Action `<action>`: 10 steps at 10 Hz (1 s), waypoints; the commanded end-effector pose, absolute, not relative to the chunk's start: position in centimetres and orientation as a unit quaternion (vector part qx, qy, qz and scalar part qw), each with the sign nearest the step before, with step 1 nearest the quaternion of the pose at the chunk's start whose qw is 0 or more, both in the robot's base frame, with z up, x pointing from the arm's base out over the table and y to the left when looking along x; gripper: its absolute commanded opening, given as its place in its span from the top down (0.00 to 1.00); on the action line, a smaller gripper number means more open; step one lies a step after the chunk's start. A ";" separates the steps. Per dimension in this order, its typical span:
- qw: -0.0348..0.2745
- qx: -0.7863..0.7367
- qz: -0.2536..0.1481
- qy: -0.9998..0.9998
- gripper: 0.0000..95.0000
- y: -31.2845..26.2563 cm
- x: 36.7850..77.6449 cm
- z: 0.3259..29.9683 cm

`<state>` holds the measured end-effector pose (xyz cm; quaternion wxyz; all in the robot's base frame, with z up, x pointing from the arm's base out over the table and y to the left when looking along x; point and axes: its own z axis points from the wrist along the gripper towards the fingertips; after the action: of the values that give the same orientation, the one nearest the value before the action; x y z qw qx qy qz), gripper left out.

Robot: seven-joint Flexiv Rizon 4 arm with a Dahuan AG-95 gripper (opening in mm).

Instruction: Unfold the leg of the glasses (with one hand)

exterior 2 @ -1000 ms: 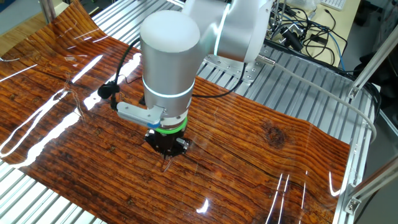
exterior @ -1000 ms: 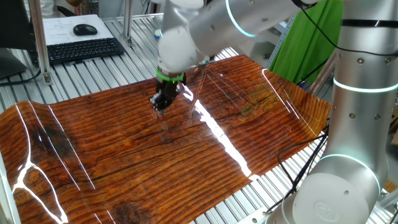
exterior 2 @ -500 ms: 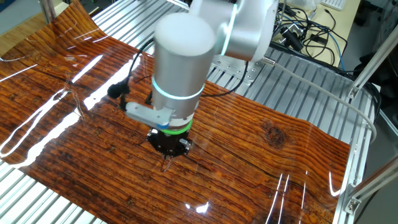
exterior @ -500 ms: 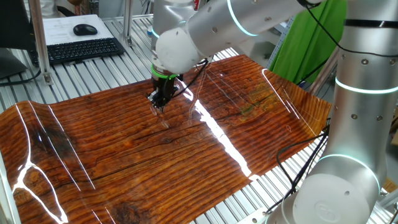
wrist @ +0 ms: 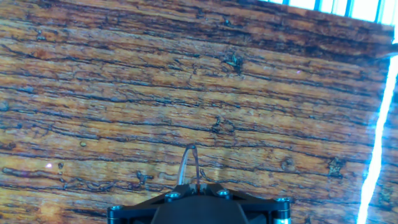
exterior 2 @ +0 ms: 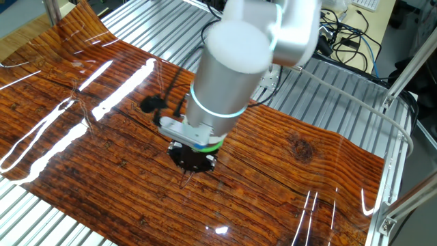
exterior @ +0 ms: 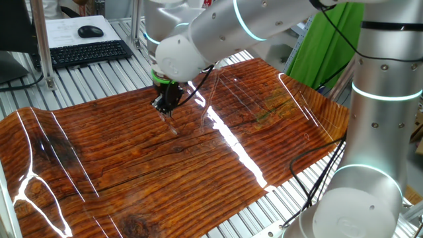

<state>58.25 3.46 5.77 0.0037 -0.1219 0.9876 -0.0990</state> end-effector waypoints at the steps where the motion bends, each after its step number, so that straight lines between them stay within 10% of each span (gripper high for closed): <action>1: 0.001 -0.122 -0.112 0.986 1.00 3.5 58.2 6.0; 5: -0.003 -0.123 -0.202 0.972 1.00 3.5 58.4 6.7; 10: -0.030 -0.118 -0.151 0.981 1.00 2.8 59.3 7.7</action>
<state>59.36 2.65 7.84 -0.0131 -0.1203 0.9725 -0.1991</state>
